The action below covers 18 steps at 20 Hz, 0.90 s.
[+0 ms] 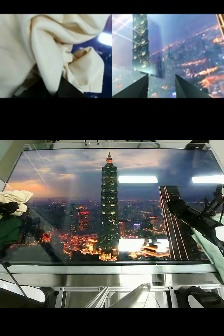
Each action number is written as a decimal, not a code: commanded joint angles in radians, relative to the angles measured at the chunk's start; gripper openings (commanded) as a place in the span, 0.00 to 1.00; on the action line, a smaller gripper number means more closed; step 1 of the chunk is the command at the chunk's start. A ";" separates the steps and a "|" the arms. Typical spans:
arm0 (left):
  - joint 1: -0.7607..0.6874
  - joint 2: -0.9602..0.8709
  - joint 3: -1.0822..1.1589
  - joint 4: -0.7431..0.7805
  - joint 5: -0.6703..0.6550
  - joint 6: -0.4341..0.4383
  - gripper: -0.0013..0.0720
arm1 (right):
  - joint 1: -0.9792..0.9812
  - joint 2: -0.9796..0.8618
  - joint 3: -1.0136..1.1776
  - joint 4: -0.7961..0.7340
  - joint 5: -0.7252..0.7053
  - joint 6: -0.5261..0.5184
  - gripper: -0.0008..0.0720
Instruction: Fold the shirts.
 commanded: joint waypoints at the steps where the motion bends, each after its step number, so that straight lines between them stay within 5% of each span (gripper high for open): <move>1: -0.078 -0.007 0.046 -0.008 0.037 0.011 0.04 | 0.000 0.000 0.001 0.000 0.000 0.000 0.50; 4: -0.243 -0.006 0.204 -0.149 0.264 0.155 0.04 | 0.000 0.000 0.001 0.000 0.000 0.000 0.50; 8: -0.514 0.043 0.374 -0.541 0.544 0.207 0.04 | 0.000 0.000 0.001 -0.001 0.000 -0.001 0.50; 16: -0.970 0.002 0.340 -0.550 0.714 0.179 0.05 | -0.001 0.000 0.001 -0.006 0.140 -0.053 0.51; 18: -1.014 0.002 0.288 -0.550 0.724 0.147 0.48 | -0.002 0.000 0.001 -0.045 0.217 -0.052 0.53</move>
